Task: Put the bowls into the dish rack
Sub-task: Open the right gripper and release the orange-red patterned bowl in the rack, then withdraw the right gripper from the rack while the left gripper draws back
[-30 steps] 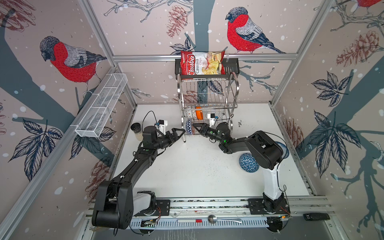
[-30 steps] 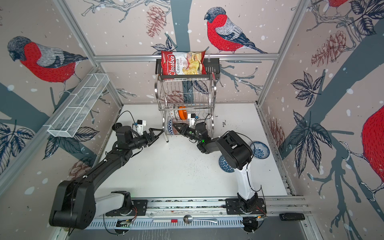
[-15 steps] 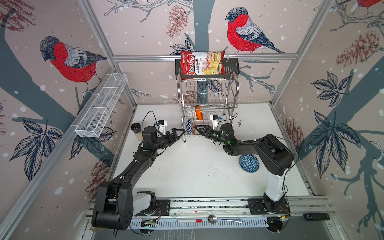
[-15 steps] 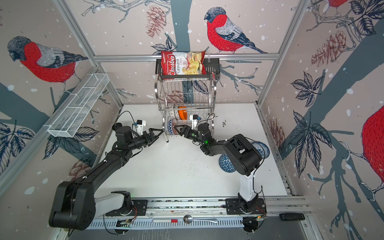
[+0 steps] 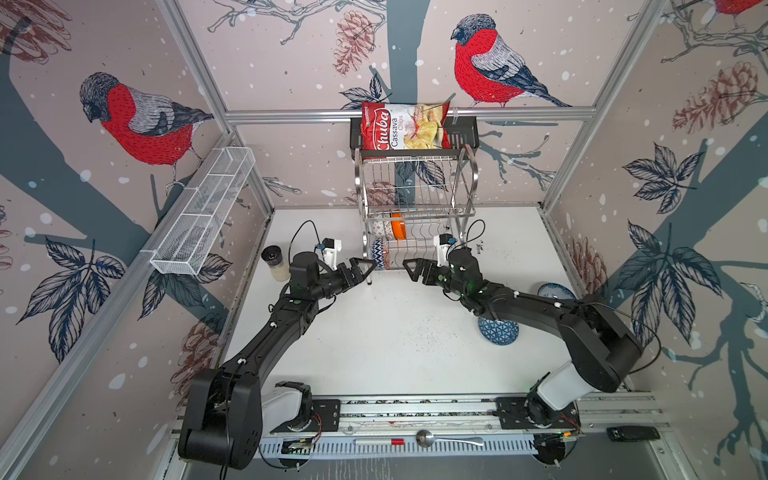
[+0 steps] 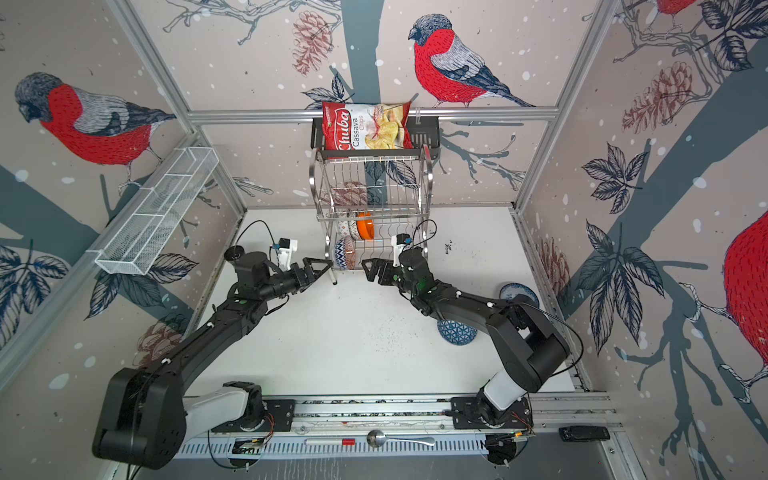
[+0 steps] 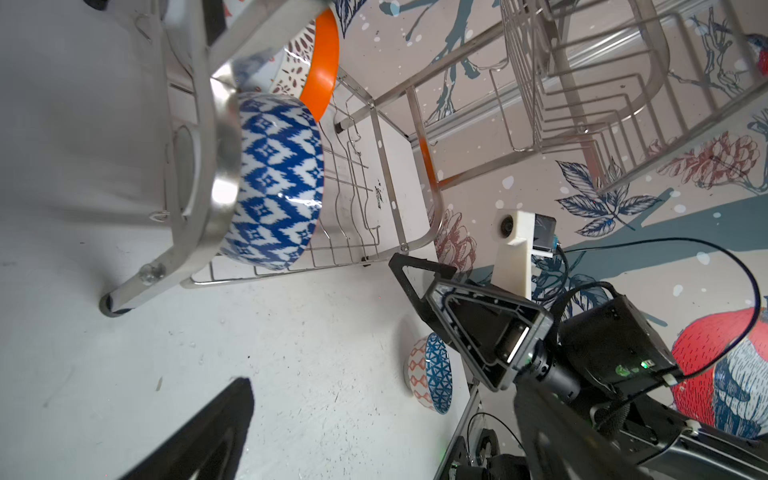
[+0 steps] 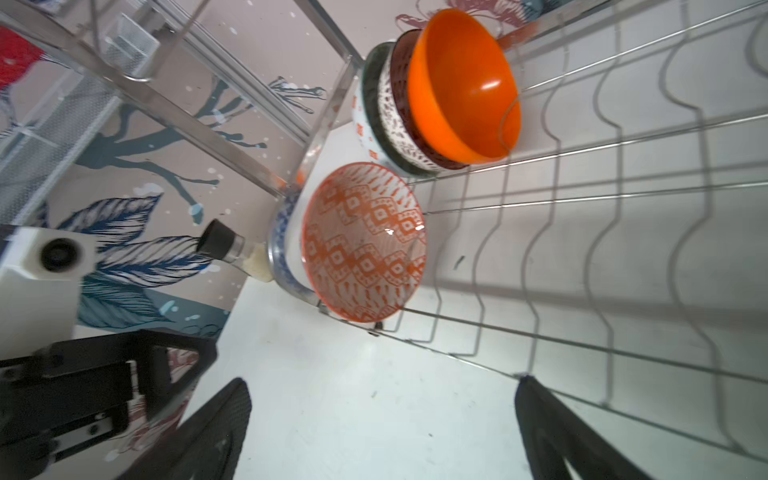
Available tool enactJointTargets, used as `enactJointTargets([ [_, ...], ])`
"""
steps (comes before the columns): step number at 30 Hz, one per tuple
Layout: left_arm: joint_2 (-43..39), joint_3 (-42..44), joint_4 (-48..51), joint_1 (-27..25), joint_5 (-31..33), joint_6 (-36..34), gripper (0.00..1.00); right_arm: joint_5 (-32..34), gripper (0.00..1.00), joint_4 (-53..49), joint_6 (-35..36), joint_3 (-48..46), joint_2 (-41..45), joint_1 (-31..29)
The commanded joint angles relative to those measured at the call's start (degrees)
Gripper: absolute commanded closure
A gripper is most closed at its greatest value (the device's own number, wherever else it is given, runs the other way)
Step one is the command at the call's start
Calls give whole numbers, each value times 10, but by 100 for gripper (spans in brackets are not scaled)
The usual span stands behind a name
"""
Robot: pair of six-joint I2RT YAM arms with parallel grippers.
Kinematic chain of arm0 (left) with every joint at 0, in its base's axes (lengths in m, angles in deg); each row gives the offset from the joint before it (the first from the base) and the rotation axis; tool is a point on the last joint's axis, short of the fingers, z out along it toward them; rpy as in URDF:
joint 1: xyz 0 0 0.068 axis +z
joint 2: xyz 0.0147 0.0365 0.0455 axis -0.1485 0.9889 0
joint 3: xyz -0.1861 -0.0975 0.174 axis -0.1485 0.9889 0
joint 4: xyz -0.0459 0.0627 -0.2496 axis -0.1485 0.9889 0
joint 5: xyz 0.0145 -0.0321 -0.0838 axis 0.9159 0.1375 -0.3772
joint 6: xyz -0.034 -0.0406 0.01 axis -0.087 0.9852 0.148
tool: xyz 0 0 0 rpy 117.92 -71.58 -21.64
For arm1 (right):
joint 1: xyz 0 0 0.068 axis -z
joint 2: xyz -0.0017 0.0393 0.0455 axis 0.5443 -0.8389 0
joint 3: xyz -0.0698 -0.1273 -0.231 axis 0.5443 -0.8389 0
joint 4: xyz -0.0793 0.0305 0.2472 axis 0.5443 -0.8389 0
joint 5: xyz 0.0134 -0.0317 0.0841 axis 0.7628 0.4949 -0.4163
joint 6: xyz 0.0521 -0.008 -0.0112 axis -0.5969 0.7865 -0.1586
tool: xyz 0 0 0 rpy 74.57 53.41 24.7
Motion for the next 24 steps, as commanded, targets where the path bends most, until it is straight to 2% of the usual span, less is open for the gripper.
enactJointTargets([
  [1, -4, -17, 20, -34, 33, -38, 2, 85, 0, -94, 40, -17, 36, 0],
  [5, -5, -33, 37, -90, 68, -58, 2, 142, 0, -141, 43, -48, 95, 7],
  [12, 14, -55, 39, -182, 133, -71, 2, 195, 0, -229, 8, -96, 199, 40],
  [17, 53, -64, 10, -226, 144, -60, 2, 224, 0, -319, -40, -106, 217, 74],
  [24, 93, -87, 1, -261, 152, -57, 2, 242, 0, -365, -79, -140, 257, 87],
])
